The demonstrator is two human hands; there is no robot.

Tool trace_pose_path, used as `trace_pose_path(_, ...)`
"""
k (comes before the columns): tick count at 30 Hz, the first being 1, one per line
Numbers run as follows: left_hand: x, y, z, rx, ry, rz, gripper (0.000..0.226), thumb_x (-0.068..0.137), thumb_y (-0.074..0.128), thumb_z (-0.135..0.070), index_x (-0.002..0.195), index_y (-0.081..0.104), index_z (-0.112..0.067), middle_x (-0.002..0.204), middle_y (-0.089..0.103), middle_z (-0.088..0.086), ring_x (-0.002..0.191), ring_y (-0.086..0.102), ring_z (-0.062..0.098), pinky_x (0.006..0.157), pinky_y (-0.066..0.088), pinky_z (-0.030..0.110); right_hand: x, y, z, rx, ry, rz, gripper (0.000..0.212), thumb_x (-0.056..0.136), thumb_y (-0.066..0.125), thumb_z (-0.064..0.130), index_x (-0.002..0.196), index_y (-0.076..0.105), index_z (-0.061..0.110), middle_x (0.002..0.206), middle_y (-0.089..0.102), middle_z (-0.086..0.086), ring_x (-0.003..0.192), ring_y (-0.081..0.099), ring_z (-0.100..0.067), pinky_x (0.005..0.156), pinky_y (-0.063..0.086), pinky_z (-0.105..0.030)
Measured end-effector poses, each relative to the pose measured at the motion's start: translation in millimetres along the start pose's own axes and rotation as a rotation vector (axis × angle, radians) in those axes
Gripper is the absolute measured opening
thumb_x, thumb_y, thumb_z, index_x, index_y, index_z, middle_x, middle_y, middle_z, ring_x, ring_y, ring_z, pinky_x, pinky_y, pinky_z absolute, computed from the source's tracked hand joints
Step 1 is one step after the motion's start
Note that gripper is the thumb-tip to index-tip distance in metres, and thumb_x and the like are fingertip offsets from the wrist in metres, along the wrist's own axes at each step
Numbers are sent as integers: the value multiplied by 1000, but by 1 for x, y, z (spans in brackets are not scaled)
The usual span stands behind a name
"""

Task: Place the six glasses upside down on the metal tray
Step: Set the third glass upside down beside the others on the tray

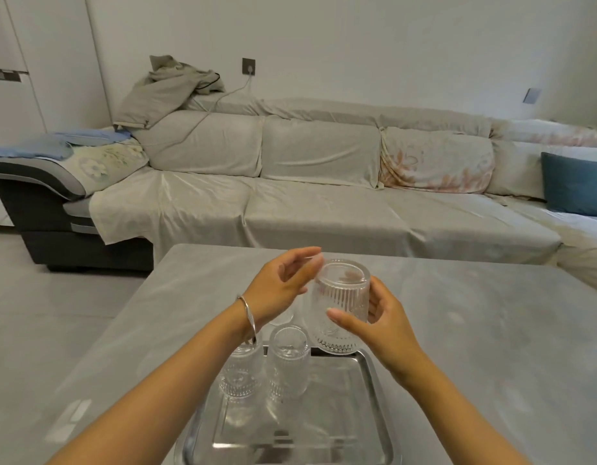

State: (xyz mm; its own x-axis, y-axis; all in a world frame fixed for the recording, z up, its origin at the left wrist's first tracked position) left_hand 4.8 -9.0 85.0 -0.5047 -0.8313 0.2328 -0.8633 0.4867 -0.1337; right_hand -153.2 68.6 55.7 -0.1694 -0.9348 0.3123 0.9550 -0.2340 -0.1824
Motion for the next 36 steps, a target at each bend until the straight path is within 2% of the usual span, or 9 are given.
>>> trace_pose_path(2, -1, -9, 19, 110, -28, -50, 47, 66, 56, -57, 107, 57, -35, 111, 66, -8, 105, 61, 7, 86, 52, 21, -1, -9, -12, 27, 39, -46, 70, 51, 88, 46, 113, 57, 36, 110, 70, 13, 103, 65, -4, 85, 55, -24)
trace_pose_path(4, -7, -18, 42, 323, -69, -56, 61, 62, 56, -65, 113, 55, -32, 114, 63, -8, 106, 58, 7, 96, 48, 31, -2, -16, -24, 26, 59, -70, 68, 52, 87, 41, 111, 55, 38, 111, 68, 12, 103, 64, -2, 85, 54, -21)
trace_pose_path(8, -17, -30, 80, 807, -142, 80, 96, 44, 46, -89, 126, 44, -40, 122, 56, -18, 113, 50, 6, 99, 42, 31, -6, -22, -51, -27, 70, -87, 76, 56, 86, 34, 123, 50, 40, 119, 62, 17, 107, 61, 1, 83, 52, -15)
trace_pose_path(11, -15, -32, 96, 942, -151, 146, 97, 43, 43, -91, 127, 45, -41, 128, 55, -18, 117, 51, 10, 105, 37, 35, -8, -23, -72, -81, 96, -74, 78, 58, 88, 29, 124, 48, 35, 124, 59, 9, 112, 59, -8, 87, 52, -21)
trace_pose_path(16, -16, -31, 107, 970, -136, 148, 86, 49, 41, -90, 121, 50, -43, 123, 59, -20, 113, 53, 9, 113, 20, 46, -10, -18, -99, -104, 151, -31, 78, 55, 89, 29, 117, 43, 41, 123, 56, 12, 109, 59, -4, 79, 51, -11)
trace_pose_path(20, -17, -32, 109, 951, -125, 130, 85, 50, 41, -89, 121, 50, -44, 121, 60, -18, 115, 52, 7, 115, 14, 43, -14, -6, -108, -155, 179, 57, 78, 54, 90, 33, 112, 40, 47, 121, 53, 18, 99, 57, 14, 73, 47, -5)
trace_pose_path(25, -17, -33, 111, 930, -124, 115, 83, 49, 42, -89, 119, 50, -45, 121, 60, -20, 115, 52, 6, 116, 12, 41, -16, 1, -112, -181, 171, 64, 78, 55, 90, 32, 112, 39, 45, 118, 52, 20, 97, 54, 19, 72, 44, 0)
trace_pose_path(31, -17, -32, 110, 921, -129, 113, 84, 48, 42, -90, 118, 51, -46, 118, 61, -21, 111, 54, 6, 113, 16, 36, -18, 2, -117, -212, 193, 76, 79, 56, 89, 32, 114, 37, 43, 120, 51, 18, 105, 56, 4, 75, 45, -2)
trace_pose_path(36, -18, -33, 108, 925, -132, 109, 86, 46, 40, -91, 119, 50, -46, 115, 61, -20, 100, 49, 5, 108, 25, 35, -19, 5, -118, -215, 192, 83, 79, 55, 89, 36, 114, 37, 45, 121, 52, 17, 109, 55, 0, 78, 46, -4)
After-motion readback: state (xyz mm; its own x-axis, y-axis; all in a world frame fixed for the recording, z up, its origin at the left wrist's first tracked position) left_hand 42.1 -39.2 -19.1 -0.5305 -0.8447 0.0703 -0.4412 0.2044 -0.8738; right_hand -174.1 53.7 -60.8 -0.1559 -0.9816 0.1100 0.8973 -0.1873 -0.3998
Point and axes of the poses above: each hand's wrist, its own x-axis towards the middle knuckle, its own y-axis out of the palm, z = x × y, the point moved 2 cm from there along x, towards the middle knuckle
